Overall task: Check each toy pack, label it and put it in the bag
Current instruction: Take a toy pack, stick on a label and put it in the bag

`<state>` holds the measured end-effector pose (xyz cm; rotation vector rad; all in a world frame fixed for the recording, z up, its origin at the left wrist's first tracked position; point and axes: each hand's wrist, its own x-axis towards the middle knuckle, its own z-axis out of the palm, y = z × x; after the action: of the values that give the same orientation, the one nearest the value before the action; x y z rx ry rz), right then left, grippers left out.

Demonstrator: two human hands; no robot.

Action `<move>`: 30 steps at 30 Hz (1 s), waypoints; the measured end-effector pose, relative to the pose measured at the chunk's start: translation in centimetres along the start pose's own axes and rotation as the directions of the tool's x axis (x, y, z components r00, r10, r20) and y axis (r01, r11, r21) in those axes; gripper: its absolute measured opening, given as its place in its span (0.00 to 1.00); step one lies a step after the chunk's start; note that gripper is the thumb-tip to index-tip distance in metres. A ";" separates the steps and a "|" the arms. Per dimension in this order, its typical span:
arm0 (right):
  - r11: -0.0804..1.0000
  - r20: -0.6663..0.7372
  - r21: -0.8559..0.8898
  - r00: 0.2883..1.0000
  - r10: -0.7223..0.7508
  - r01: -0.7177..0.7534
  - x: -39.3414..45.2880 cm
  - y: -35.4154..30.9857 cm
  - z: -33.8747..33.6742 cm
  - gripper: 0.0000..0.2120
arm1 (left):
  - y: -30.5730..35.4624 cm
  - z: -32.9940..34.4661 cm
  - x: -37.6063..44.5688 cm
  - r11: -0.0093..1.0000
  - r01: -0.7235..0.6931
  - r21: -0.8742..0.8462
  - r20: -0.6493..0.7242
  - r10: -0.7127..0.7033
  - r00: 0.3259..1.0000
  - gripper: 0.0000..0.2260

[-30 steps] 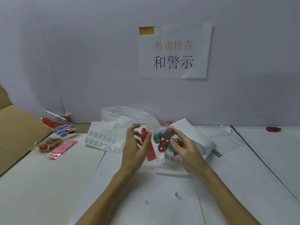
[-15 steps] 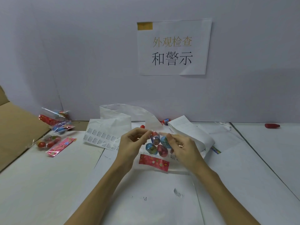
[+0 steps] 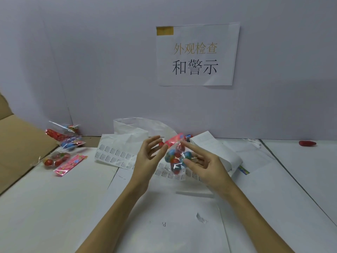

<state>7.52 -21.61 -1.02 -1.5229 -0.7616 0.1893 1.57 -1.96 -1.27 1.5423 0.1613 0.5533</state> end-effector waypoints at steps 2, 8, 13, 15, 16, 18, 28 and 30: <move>0.999 0.039 0.048 0.999 -0.007 0.005 0.1 -0.1 0.1 0.24 | -0.1 0.0 0.0 0.999 0.034 0.016 0.013 -0.035 0.999 0.27; 0.997 -0.009 0.059 0.999 0.052 -0.051 0.1 0.0 0.0 0.20 | -0.1 -0.1 -0.2 0.992 0.103 -0.067 0.071 -0.098 0.993 0.18; 0.978 -0.092 0.099 0.977 0.194 -0.185 0.4 0.4 0.1 0.21 | 0.0 -0.1 -0.3 0.992 0.117 -0.051 0.069 -0.113 0.991 0.17; 0.978 -0.129 0.058 0.970 0.206 -0.200 0.3 0.7 0.2 0.19 | -0.1 0.1 -0.3 0.991 0.126 -0.035 0.064 -0.123 0.990 0.13; 0.978 -0.133 0.044 0.969 0.206 -0.202 0.3 0.8 0.2 0.18 | -0.1 0.2 -0.4 0.992 0.124 -0.026 0.059 -0.123 0.991 0.10; 0.976 -0.119 0.045 0.969 0.217 -0.213 0.2 0.8 0.3 0.17 | -0.1 0.5 -0.5 0.994 0.105 0.005 0.042 -0.105 0.994 0.06; 0.946 -0.098 0.116 0.944 0.315 -0.303 0.2 0.5 0.4 0.19 | -0.4 0.8 -0.9 0.989 -0.074 0.127 -0.002 0.075 0.997 0.07; 0.945 -0.112 0.111 0.941 0.321 -0.309 0.2 0.4 0.7 0.21 | -0.6 0.8 -0.8 0.985 -0.104 0.136 0.010 0.103 0.995 0.07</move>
<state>7.43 -20.88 -1.39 -1.5466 -0.3971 0.3570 1.32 -2.97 -2.07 1.6919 0.1189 0.6323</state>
